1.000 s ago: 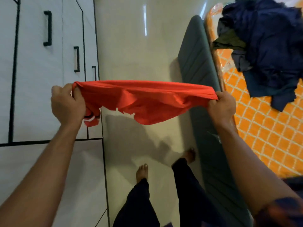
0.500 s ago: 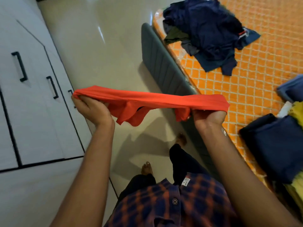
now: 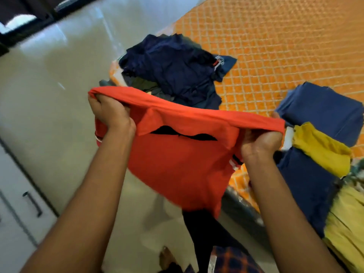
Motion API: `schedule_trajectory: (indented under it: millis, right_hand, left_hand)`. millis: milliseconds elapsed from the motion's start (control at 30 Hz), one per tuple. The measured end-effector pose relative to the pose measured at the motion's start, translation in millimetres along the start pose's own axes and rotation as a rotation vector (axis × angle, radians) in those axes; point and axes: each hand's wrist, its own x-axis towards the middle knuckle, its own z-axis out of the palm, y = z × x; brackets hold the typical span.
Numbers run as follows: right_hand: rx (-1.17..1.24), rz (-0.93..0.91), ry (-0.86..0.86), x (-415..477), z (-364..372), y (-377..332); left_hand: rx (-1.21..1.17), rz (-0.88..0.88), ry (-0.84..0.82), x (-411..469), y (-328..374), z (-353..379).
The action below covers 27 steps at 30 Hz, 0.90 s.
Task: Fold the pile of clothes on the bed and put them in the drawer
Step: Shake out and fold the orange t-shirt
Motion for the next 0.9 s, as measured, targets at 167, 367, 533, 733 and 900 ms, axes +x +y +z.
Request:
schedule_trajectory:
  millis: [167,367,533,733,900]
  right_hand:
    - [-0.008,-0.063,-0.003,199,104,-3]
    - [-0.760,0.032,-0.111,385,112,41]
    - [-1.678,-0.253,-0.320,382,-21,99]
    - [-1.954,-0.588,-0.295,326,-114,133]
    - [-1.884,-0.640,-0.091,349,-61,134]
  left_hand:
    - [0.137,-0.195,-0.241,90,-122,186]
    - [1.461,0.195,-0.814,177,-288,201]
    - [1.876,0.399,-1.071,160,-354,74]
    - [1.931,0.704,-1.062,143,-353,30]
    - [1.849,0.894,-1.350,144,-363,79]
